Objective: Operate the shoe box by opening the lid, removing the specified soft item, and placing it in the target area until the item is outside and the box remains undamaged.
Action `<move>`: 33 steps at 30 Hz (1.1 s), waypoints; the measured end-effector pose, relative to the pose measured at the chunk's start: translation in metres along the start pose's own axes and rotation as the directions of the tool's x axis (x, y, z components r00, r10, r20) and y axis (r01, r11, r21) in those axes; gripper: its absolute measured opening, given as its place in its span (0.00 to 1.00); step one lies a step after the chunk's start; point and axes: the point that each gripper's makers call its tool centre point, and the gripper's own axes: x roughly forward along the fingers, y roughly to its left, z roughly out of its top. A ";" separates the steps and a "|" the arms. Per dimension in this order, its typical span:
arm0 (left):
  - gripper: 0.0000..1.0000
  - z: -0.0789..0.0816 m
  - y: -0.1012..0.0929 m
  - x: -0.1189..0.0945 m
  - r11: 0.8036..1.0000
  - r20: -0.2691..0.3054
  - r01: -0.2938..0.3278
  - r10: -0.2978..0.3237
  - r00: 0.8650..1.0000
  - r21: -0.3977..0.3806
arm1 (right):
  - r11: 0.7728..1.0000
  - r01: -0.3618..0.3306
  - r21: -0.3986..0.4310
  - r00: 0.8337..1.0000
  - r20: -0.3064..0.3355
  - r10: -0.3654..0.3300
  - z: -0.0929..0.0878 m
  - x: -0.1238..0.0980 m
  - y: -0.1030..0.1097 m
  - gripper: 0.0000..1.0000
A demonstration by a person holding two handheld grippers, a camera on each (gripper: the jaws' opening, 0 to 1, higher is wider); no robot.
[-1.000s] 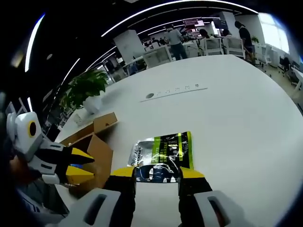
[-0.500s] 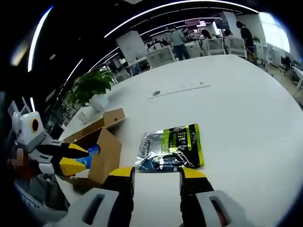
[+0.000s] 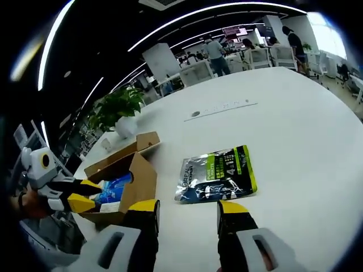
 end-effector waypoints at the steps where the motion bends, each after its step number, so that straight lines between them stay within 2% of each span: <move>1: 0.24 -0.001 0.001 -0.003 1.000 0.004 -0.001 0.001 1.000 -0.001 | 1.000 -0.007 0.024 1.000 0.010 0.007 0.001 0.001 0.003 0.37; 5: 0.24 -0.004 0.009 -0.015 1.000 0.017 -0.014 0.014 1.000 -0.016 | 0.997 -0.045 0.061 0.999 0.032 0.043 0.003 0.001 0.018 0.30; 12: 0.24 -0.006 0.021 -0.034 0.998 0.052 -0.034 0.037 0.998 -0.045 | 0.994 -0.081 0.067 0.995 0.057 0.077 0.003 0.003 0.040 0.34; 20: 0.25 -0.010 0.035 -0.058 0.997 0.084 -0.061 0.066 0.994 -0.057 | 0.993 -0.118 0.033 0.992 0.041 0.116 -0.006 0.003 0.063 0.38; 25: 0.26 -0.017 0.053 -0.076 0.992 0.091 -0.092 0.100 0.991 -0.082 | 0.989 -0.146 0.011 0.989 0.027 0.146 -0.011 0.005 0.078 0.38; 33: 0.28 -0.027 0.071 -0.097 0.983 0.108 -0.130 0.144 0.984 -0.126 | 0.983 -0.179 -0.026 0.984 0.016 0.180 -0.013 0.007 0.096 0.41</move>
